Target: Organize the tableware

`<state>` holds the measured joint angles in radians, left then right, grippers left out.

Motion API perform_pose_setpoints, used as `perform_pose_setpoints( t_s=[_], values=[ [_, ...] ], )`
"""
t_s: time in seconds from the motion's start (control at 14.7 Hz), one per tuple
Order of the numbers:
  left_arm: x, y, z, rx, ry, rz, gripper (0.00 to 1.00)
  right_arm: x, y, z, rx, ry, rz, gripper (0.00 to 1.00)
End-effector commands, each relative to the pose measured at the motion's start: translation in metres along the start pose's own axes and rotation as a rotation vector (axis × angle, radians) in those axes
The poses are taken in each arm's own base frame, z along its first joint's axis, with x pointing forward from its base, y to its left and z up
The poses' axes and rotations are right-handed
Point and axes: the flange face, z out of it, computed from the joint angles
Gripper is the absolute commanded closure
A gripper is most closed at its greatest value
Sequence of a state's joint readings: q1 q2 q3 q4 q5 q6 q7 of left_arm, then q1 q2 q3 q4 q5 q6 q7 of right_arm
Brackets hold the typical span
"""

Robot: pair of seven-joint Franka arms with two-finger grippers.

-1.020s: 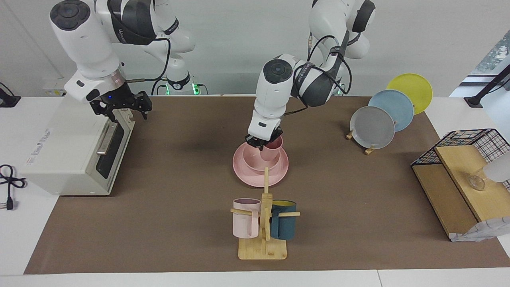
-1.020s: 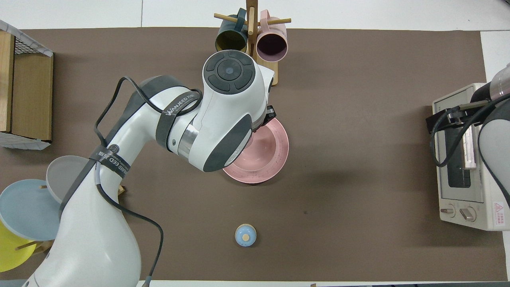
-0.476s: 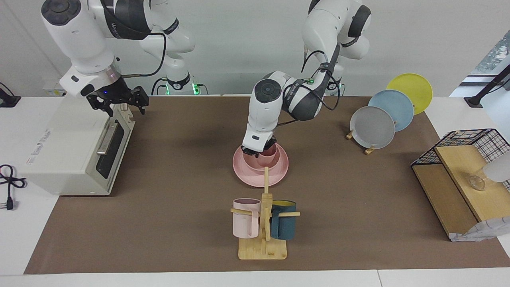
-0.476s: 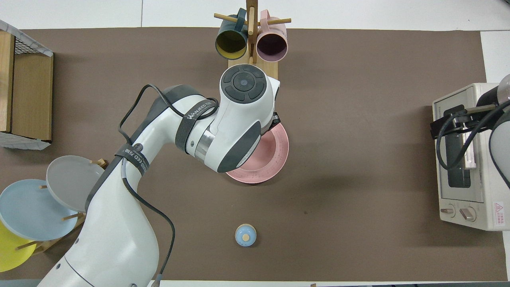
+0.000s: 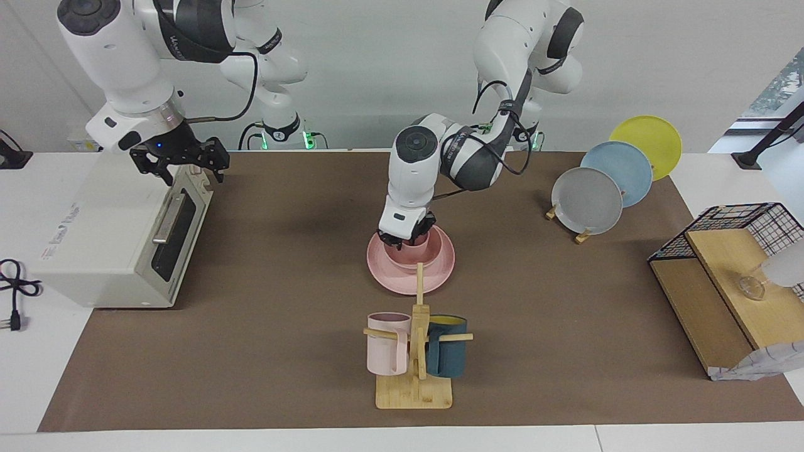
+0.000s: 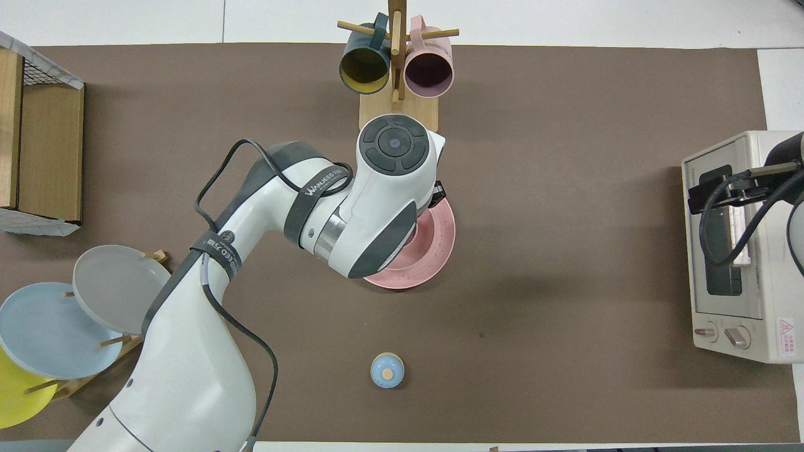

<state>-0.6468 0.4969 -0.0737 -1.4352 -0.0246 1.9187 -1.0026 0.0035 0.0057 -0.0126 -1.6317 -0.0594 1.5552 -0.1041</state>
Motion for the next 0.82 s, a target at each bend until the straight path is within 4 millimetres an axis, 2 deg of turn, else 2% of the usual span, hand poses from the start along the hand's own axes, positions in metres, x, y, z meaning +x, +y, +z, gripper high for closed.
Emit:
perform_pose_setpoints(
  t_s=[0.0,0.2,0.27,0.41,0.54,0.61,0.75],
  values=[
    [0.025,-0.056,-0.081,0.001,0.025,0.004,0.00,-0.006,0.008,-0.001,0.023,-0.001,-0.001,0.00],
    [0.059,-0.133,-0.162,-0.013,0.042,-0.014,0.00,-0.006,0.008,-0.003,0.024,0.004,0.009,0.00],
    [0.070,-0.168,-0.189,-0.015,0.048,0.014,0.00,-0.005,0.009,-0.012,0.020,0.020,0.010,0.00],
    [0.089,-0.236,-0.225,0.001,0.038,0.101,0.00,-0.005,0.011,-0.022,0.028,0.027,0.015,0.00],
    [0.096,-0.287,-0.245,0.011,0.028,0.173,0.00,-0.007,0.014,-0.019,0.075,0.016,0.027,0.00],
    [0.101,-0.314,-0.246,0.019,0.011,0.202,0.00,-0.006,0.015,-0.020,0.072,0.026,0.029,0.00],
    [0.099,-0.343,-0.232,0.028,-0.009,0.248,0.00,-0.002,0.015,-0.020,0.070,0.032,0.028,0.00]
  ],
)
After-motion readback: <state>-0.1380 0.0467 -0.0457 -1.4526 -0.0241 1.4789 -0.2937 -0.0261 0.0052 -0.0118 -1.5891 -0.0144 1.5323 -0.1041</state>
